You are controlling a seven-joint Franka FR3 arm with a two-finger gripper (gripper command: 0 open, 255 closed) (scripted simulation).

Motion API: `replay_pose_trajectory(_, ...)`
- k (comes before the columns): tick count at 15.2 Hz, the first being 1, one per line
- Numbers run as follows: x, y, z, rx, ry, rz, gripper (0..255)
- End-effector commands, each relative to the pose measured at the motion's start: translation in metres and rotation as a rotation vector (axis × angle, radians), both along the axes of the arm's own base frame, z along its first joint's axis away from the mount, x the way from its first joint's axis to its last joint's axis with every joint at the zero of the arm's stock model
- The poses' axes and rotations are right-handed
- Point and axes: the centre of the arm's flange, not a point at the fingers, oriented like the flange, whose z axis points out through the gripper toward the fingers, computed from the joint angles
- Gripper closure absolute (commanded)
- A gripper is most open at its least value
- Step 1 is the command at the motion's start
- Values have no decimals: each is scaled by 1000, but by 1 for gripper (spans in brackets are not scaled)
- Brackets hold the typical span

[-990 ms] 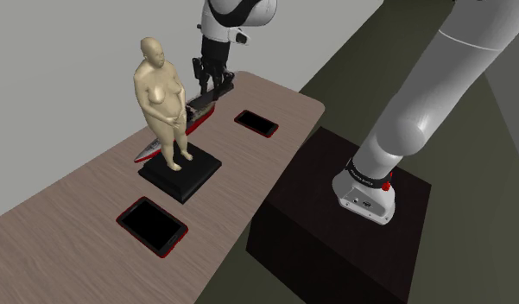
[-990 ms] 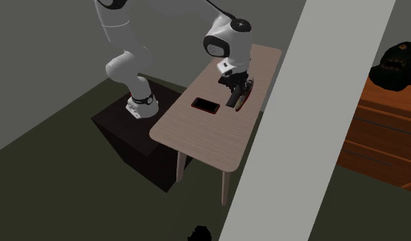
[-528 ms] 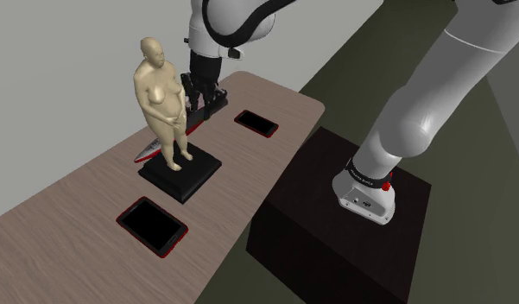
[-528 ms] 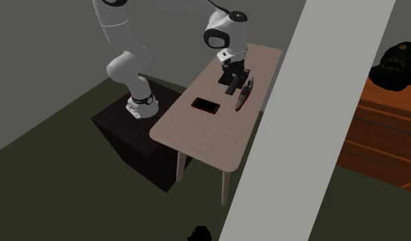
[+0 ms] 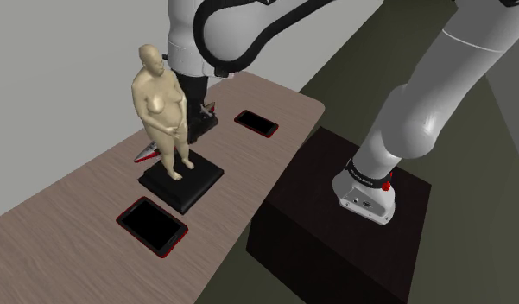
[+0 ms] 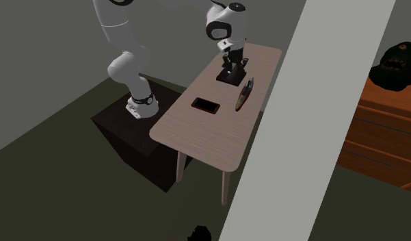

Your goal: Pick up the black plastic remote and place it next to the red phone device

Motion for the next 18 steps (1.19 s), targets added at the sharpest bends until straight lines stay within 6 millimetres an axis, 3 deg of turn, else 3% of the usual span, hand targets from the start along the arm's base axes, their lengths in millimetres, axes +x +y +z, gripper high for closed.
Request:
replay_pose_trajectory(1,-14,25,-2,0,1,0,255)
replay_pose_trajectory(18,-122,222,-1,0,1,0,255)
